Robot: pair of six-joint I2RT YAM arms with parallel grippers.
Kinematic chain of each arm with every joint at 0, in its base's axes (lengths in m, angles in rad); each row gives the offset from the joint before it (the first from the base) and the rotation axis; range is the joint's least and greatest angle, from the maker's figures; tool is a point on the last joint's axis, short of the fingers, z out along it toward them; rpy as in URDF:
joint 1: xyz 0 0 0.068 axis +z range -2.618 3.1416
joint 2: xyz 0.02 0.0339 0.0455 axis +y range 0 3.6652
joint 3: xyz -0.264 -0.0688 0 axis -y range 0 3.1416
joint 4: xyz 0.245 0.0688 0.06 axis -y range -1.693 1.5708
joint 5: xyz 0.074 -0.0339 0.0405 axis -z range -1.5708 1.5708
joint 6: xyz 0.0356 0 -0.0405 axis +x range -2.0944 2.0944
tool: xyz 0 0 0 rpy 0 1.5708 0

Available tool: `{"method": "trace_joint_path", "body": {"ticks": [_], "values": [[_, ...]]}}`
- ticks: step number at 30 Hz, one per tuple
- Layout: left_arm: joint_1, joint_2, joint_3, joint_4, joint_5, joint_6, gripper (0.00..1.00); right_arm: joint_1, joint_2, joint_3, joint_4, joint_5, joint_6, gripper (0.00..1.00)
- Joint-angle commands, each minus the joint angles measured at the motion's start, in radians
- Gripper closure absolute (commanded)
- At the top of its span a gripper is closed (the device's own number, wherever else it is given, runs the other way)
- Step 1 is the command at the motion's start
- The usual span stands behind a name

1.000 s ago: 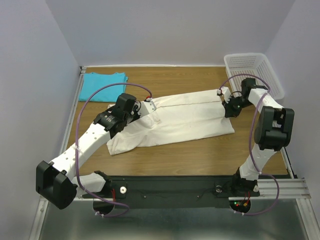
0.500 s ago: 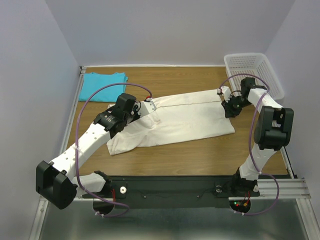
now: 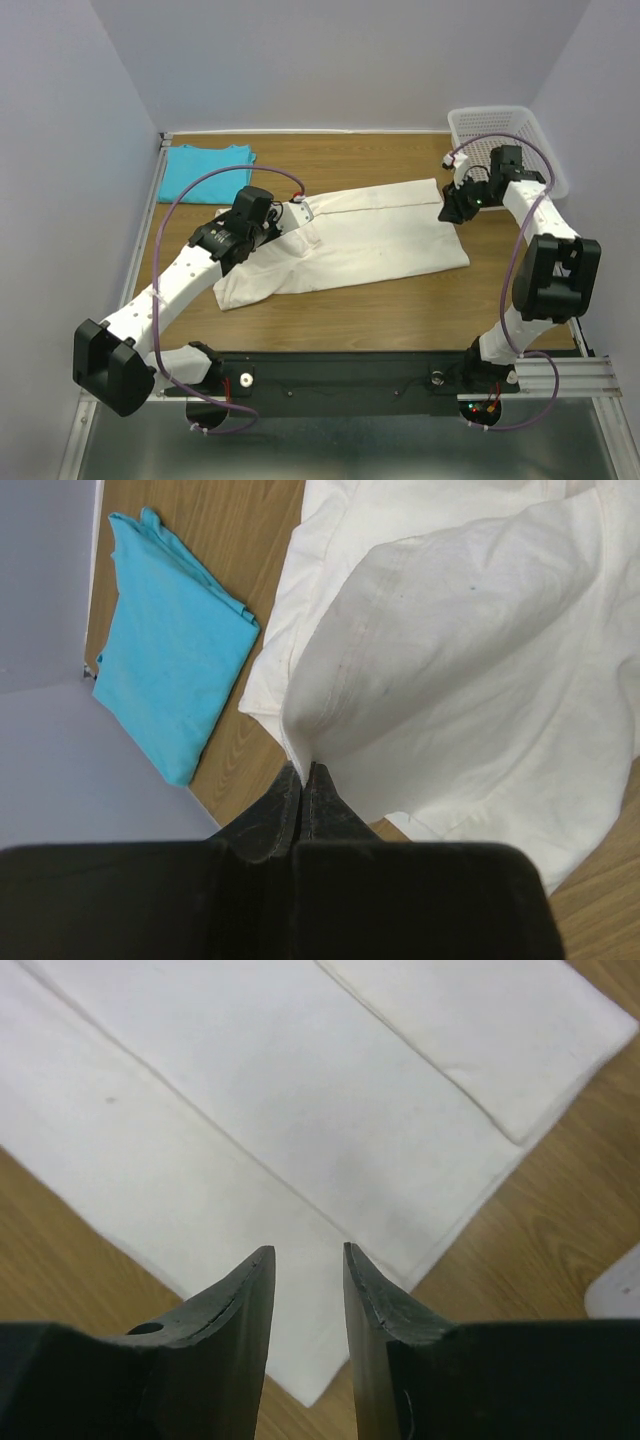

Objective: Fold and stack the t-shirts
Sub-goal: Fold the tshirt

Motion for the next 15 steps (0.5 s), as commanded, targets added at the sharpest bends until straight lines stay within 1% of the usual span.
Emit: {"method": "trace_joint_path", "body": {"ticks": [1,8,15], "values": [[0.006,0.000,0.019,0.048,0.005,0.002,1.00,0.049,-0.086,-0.059,0.008,-0.186,0.038,0.60],[0.008,0.015,0.027,0.050,0.001,0.004,1.00,0.073,-0.123,-0.185,0.010,-0.252,0.032,0.60],[0.008,0.029,0.019,0.056,-0.001,0.004,1.00,0.093,-0.130,-0.206,0.010,-0.275,0.024,0.60]]}}
